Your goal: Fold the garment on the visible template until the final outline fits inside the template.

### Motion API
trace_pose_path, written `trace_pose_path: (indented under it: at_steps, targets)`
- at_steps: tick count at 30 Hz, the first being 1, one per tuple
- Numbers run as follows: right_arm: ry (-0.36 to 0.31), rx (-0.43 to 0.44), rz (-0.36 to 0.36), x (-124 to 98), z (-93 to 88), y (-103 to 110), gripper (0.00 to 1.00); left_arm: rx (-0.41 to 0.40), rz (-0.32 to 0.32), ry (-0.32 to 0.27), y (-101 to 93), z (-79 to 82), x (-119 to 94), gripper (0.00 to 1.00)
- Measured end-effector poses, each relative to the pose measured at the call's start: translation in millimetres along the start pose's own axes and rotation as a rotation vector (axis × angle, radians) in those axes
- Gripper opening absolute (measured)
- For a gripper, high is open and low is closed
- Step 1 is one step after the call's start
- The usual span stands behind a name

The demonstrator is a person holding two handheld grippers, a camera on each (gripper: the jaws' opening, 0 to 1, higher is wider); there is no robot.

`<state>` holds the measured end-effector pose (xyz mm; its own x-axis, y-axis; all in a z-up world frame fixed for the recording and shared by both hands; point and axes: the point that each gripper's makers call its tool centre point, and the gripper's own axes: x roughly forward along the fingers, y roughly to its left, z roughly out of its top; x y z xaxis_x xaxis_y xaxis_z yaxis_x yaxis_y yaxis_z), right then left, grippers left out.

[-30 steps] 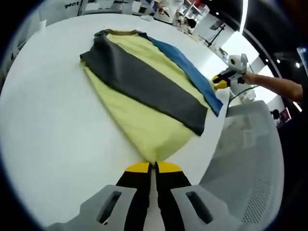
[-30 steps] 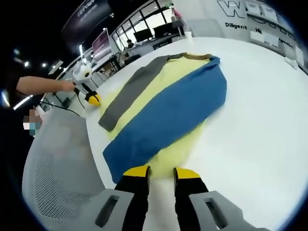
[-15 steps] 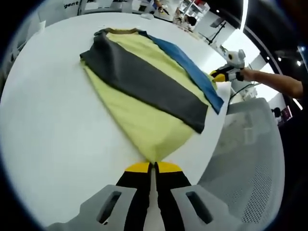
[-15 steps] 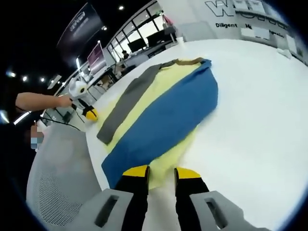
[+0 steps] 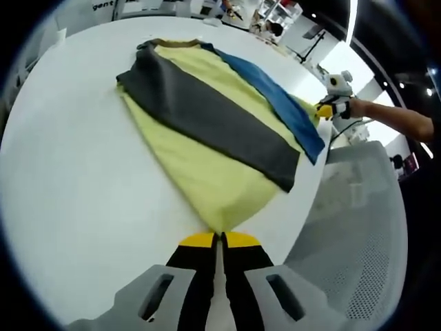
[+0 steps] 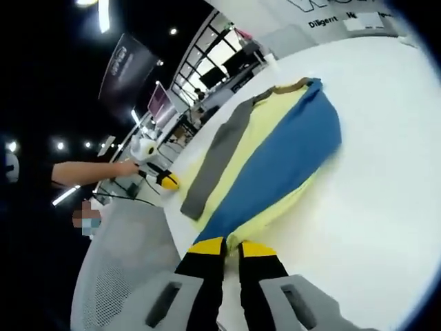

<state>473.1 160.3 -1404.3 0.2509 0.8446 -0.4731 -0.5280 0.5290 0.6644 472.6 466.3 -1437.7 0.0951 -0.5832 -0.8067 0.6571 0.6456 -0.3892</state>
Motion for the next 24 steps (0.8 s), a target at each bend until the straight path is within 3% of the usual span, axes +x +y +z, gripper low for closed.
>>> trace_pose_path:
  at_steps: [5, 14, 19, 23, 24]
  targets:
    - [0.030, 0.011, 0.014, -1, -2.8, 3, 0.00, 0.001, 0.002, 0.002, -0.1, -0.3, 0, 0.01]
    - [-0.005, 0.073, 0.054, -2, 1.3, 6, 0.02, 0.002, 0.004, 0.003, 0.5, 0.9, 1, 0.01]
    - [0.072, -0.081, -0.006, -1, -18.0, -5, 0.00, 0.002, 0.003, 0.004, 0.8, 0.8, 1, 0.01]
    - [0.097, -0.108, -0.024, 1, -26.4, -7, 0.00, 0.000, 0.005, 0.005, 0.7, 1.0, 2, 0.01]
    - [0.139, -0.149, -0.048, -1, -33.0, -13, 0.00, 0.002, 0.005, 0.006, 0.7, 1.1, 2, 0.01]
